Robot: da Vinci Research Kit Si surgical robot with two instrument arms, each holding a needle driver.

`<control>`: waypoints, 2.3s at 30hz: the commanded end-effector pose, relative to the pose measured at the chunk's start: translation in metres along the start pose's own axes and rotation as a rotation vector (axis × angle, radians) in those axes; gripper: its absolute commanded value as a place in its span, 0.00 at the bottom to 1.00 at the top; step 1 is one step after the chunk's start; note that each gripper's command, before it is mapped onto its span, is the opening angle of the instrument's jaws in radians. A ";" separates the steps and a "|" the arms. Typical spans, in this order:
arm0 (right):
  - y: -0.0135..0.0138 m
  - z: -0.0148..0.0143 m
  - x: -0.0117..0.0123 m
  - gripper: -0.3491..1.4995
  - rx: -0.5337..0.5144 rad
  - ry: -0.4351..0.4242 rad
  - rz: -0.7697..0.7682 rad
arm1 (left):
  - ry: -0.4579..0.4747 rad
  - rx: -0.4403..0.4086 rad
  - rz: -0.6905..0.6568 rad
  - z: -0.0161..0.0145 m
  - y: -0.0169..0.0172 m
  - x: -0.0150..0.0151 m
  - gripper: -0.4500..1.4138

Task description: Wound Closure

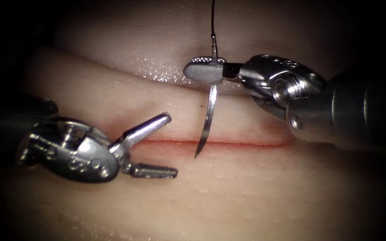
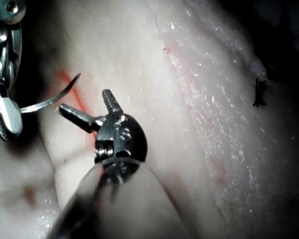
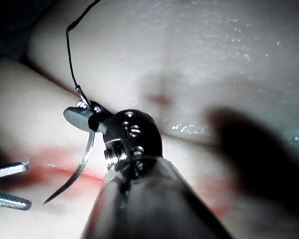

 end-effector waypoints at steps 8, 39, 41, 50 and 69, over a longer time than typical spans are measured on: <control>0.0014 0.0029 -0.0021 0.00 0.155 0.054 -0.280 | 0.000 -0.072 -0.296 -0.0005 0.0004 -0.0015 0.04; 0.0040 0.0104 -0.0045 0.00 0.207 0.197 -0.917 | -0.389 -0.129 -0.346 0.0023 0.0037 -0.0076 0.05; 0.0041 0.0106 -0.0043 0.00 0.216 0.202 -0.952 | -0.406 -0.133 -0.344 0.0023 0.0039 -0.0078 0.05; 0.0042 0.0110 -0.0049 0.00 0.220 0.223 -1.004 | -0.461 -0.130 -0.345 0.0022 0.0049 -0.0090 0.05; 0.0053 0.0124 -0.0061 0.00 0.224 0.217 -1.145 | -0.510 -0.136 -0.385 0.0025 0.0062 -0.0117 0.05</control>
